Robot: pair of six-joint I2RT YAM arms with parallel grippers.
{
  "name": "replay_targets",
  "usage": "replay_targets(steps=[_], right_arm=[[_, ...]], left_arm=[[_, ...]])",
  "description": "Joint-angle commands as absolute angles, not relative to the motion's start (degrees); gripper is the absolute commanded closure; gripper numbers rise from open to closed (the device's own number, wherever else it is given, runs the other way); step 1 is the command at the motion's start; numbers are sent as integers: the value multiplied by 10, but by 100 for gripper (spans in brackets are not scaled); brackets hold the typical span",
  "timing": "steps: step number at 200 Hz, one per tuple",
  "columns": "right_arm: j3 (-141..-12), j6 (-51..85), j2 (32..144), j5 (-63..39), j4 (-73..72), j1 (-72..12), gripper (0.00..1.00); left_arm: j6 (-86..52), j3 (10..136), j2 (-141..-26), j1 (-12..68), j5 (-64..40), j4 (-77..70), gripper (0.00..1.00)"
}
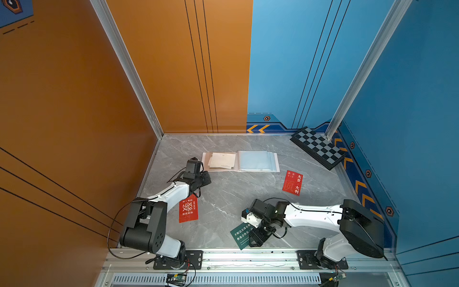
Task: Place the photos into the photo albums
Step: Move the photo to the center of the board.
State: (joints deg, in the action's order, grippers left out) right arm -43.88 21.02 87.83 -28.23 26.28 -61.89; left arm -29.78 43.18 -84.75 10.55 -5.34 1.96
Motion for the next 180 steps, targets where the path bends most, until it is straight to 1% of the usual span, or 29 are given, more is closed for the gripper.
replay_targets(steps=[1,54,119,149,180], right_arm=[[-437,209,908,-252,245,-620,44],[-440,213,929,-229,200,-613,44],[-490,208,1026,-205,124,-574,45],[-531,206,1079,-176,112,-535,44],[-551,222,1099,-163,87,-481,45]], left_arm=[[-295,425,-822,105,-44,17,83],[-295,418,-809,99,-41,18,83],[-290,421,-802,96,-41,37,83],[-290,420,-807,93,-47,45,83],[-290,420,-810,92,-57,54,82]])
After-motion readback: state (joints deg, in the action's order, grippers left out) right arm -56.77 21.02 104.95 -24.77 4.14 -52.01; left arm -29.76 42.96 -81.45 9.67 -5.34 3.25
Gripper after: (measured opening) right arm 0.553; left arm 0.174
